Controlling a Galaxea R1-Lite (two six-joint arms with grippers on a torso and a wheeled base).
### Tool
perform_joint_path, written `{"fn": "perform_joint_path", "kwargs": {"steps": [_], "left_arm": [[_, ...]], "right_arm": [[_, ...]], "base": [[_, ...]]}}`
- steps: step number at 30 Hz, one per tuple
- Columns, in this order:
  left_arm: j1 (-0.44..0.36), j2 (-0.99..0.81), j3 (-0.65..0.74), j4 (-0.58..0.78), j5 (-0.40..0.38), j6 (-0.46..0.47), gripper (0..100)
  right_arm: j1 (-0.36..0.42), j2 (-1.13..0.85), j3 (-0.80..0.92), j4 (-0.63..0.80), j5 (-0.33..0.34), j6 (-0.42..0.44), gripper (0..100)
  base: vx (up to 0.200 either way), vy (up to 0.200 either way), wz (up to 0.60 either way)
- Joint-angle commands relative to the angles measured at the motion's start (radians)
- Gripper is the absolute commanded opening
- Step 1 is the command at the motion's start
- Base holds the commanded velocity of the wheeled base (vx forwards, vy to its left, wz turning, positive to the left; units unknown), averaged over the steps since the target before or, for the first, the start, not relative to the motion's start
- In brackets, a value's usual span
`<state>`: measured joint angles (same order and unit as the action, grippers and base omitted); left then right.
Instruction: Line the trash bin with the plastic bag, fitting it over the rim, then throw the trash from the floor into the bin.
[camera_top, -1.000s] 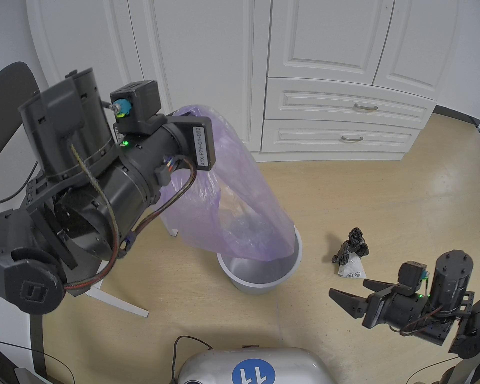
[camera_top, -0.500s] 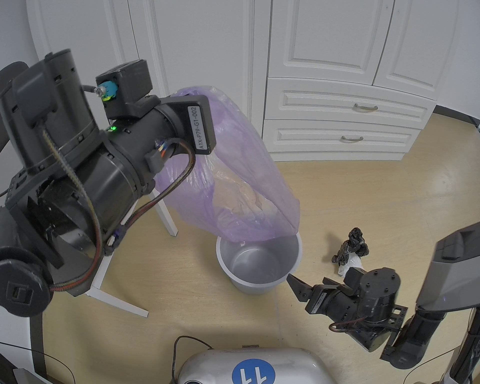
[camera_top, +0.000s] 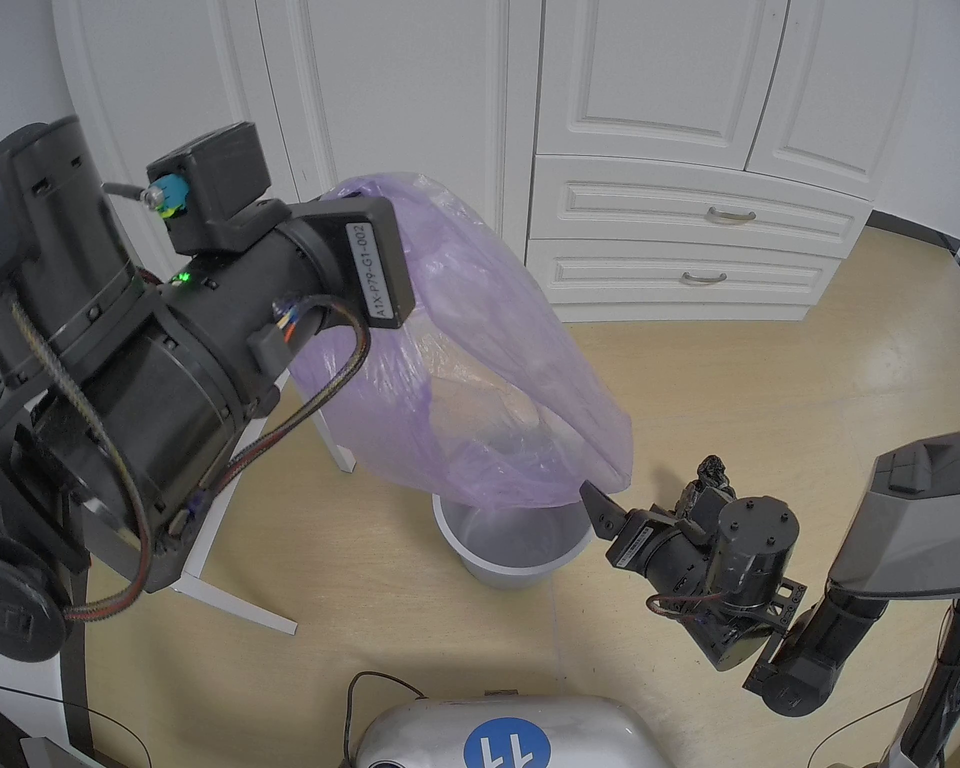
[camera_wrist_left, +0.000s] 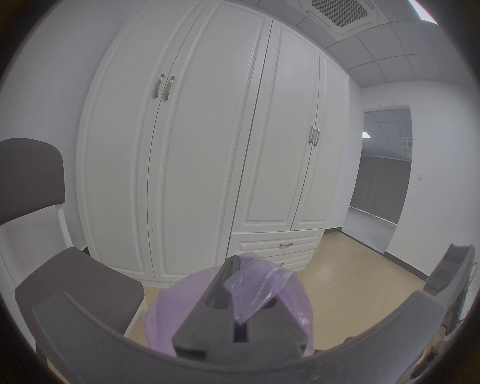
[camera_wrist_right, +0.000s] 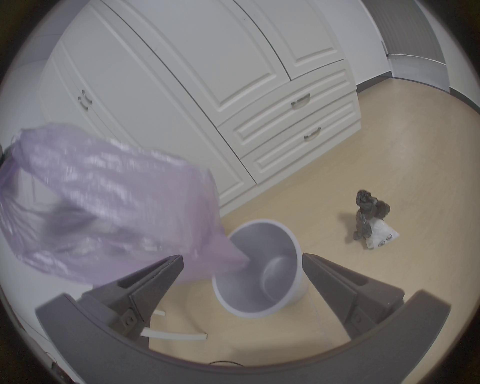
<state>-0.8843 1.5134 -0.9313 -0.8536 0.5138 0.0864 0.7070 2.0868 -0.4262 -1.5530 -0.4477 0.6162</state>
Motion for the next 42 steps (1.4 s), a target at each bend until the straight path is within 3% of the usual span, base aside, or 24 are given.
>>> {"fn": "perform_joint_path", "kwargs": {"steps": [1, 17, 35, 36, 42], "left_arm": [[-0.004, -0.021, 0.022, -0.001, 0.000, 0.003, 0], [-0.131, -0.073, 0.019, -0.001, -0.003, -0.037, 0], [-0.159, -0.067, 0.043, -0.001, -0.003, -0.062, 0], [-0.159, -0.070, 0.046, -0.001, -0.003, -0.062, 0], [-0.140, -0.098, 0.097, -0.001, -0.003, -0.099, 0]], "right_arm": [[-0.009, -0.090, -0.005, -0.018, 0.001, -0.006, 100], [-0.009, -0.016, -0.008, -0.018, 0.030, 0.034, 100], [0.025, 0.006, -0.011, -0.018, 0.030, 0.059, 100], [0.023, 0.002, -0.011, -0.018, 0.030, 0.059, 0], [0.014, -0.021, 0.035, -0.018, 0.046, 0.042, 0]], "base": [[0.000, 0.000, 0.00], [0.000, 0.000, 0.00], [0.000, 0.000, 0.00], [0.000, 0.000, 0.00], [0.000, 0.000, 0.00]]}}
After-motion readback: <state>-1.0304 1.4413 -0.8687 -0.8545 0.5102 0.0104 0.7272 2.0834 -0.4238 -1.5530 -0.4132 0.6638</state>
